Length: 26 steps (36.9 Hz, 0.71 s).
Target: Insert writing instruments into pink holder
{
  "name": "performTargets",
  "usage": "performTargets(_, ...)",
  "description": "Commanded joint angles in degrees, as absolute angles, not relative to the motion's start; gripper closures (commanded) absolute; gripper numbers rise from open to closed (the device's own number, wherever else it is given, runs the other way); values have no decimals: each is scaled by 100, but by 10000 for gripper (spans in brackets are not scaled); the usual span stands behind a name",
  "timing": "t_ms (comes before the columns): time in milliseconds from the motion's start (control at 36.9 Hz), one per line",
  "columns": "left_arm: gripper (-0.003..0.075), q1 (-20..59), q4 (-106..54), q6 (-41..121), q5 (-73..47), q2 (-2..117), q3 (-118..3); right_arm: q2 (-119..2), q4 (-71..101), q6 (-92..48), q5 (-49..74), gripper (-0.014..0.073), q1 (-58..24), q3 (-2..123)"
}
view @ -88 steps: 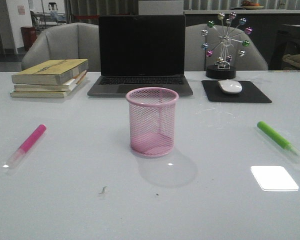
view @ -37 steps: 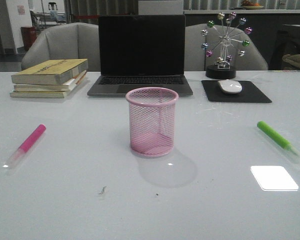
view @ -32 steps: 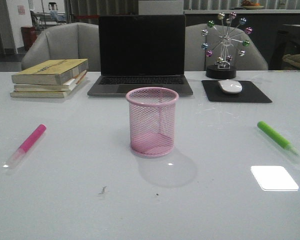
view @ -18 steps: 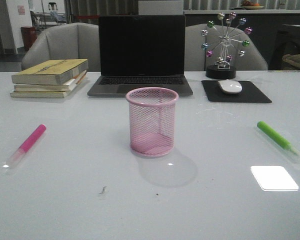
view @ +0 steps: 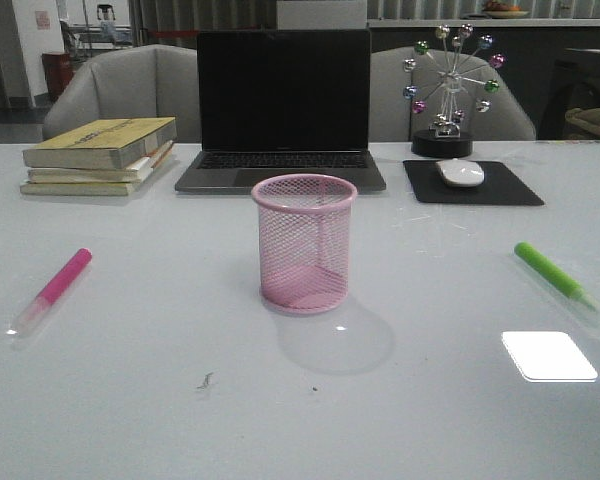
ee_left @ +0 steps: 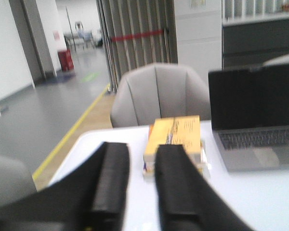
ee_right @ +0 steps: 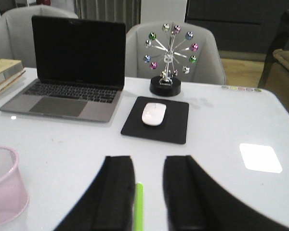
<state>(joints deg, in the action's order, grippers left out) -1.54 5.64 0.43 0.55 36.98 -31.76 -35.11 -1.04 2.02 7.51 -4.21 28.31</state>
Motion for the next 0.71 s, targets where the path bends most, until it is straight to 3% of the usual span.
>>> performTargets(0,272,-142,551,0,518,4105,-3401,-3955,-168,198,251,145,-429,3053)
performTargets(54,227,-142,450,0,555,4298,-3401,-4185,-168,198,204,141,-429,3053)
performTargets(271,262,-142,97,0,726,4982,-3401,-4984,0,204,221,141,-429,3092)
performTargets(678,273,572,0,0,-237,5333,-3831,-6772,-56,198,2411,141,-437,5222)
